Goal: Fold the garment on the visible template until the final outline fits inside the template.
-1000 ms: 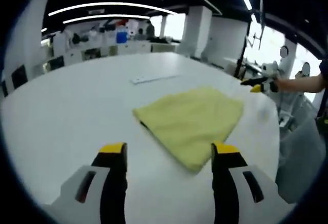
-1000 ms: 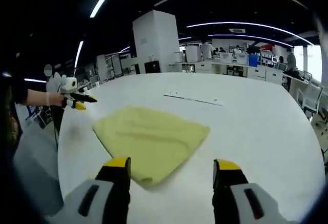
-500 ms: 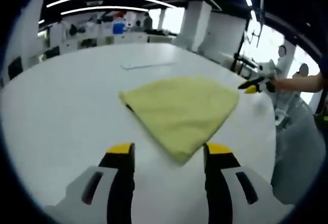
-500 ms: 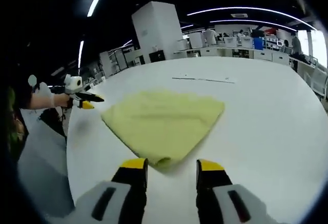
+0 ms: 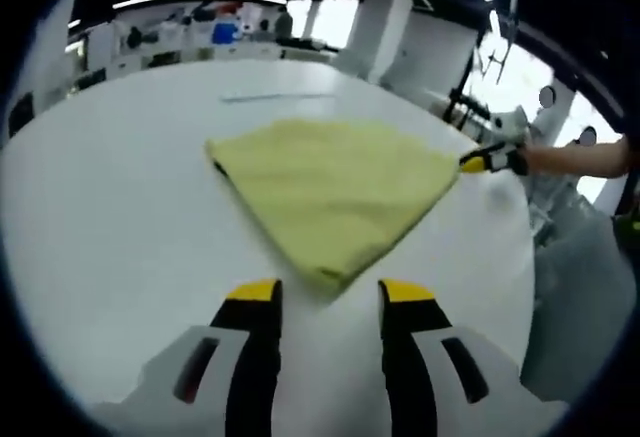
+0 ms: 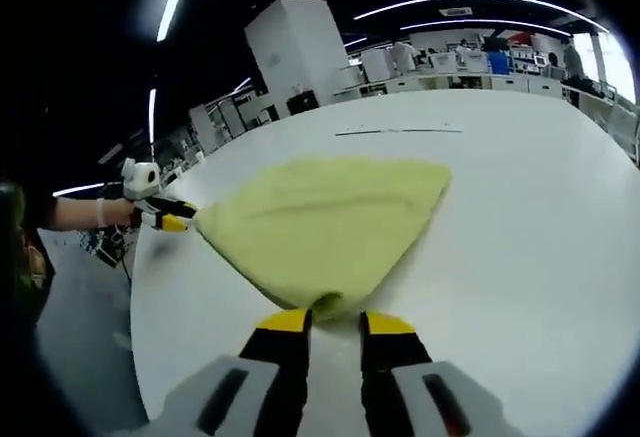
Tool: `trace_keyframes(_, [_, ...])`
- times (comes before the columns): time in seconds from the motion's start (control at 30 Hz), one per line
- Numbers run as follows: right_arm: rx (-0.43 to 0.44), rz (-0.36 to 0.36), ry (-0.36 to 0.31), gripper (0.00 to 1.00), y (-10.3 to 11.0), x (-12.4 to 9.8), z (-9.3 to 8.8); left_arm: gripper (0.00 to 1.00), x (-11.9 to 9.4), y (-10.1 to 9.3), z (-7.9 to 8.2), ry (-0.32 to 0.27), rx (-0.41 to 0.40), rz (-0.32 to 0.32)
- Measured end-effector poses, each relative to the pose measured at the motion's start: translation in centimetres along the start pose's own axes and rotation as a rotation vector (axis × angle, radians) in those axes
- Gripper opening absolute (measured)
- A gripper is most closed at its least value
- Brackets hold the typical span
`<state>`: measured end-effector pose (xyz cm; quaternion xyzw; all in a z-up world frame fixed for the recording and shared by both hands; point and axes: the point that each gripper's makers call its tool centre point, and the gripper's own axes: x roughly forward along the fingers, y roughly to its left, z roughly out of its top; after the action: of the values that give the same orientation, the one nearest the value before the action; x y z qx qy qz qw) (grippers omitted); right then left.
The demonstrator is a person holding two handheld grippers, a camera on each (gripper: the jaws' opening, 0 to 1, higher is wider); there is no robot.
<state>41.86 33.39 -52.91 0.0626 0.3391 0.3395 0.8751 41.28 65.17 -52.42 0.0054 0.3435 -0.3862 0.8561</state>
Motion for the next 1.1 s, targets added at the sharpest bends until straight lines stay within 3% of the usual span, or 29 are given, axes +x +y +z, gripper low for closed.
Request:
trace_keyframes(0.3, [-0.008, 0.003, 0.001, 0.05, -0.1, 0.4, 0.0, 0.23, 0.6, 0.2, 0.3, -0.005, -0.006, 0.005])
trace_keyframes(0.57, [-0.034, 0.005, 0.015, 0.00, -0.2, 0.0, -0.2, 0.00, 0.6, 0.3, -0.2, 0.027, 0.025, 0.008])
trace_keyframes(1.07, [-0.083, 0.034, 0.036, 0.00, -0.4, -2.6, -0.3, 0.00, -0.8, 1.0, -0.3, 0.038, 0.060, 0.020])
trace_keyframes(1.1, [-0.114, 0.042, 0.037, 0.00, -0.3, -2.8, -0.3, 0.00, -0.8, 0.9, -0.3, 0.038, 0.061, 0.018])
